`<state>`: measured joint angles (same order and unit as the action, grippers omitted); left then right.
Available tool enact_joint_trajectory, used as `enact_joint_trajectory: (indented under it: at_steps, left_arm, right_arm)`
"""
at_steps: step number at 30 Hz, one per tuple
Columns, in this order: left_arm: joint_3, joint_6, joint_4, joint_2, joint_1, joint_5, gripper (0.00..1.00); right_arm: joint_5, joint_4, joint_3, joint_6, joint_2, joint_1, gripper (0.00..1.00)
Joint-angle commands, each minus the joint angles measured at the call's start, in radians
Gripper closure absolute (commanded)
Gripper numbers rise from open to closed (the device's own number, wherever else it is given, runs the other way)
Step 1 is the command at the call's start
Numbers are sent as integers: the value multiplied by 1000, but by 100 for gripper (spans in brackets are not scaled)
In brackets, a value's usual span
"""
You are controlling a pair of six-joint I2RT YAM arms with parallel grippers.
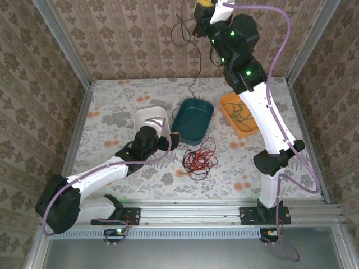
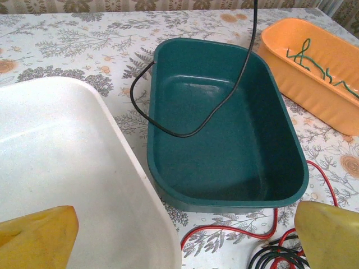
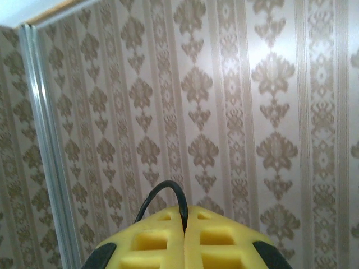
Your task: Untangle the cables
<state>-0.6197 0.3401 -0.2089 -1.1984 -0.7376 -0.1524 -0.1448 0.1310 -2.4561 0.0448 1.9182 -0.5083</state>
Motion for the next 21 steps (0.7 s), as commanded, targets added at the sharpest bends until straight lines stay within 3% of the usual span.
enact_joint_trajectory:
  at_steps: [1,11,16,21]
  left_arm:
    - [2,-15,27,29,7,-19,0]
    - [21,-9,50,70,9,-61,0]
    - [19,-10,64,89,13,-107,0]
    - [18,-6,73,91,16,-113,0]
  right_arm:
    - [-38,-29,164,8,-56,3,100]
    - [-76,-176,815,173,-232,2,100]
    - [-82,-184,959,225,-202,4,100]
    - [-74,-149,990,250,-121,11,100]
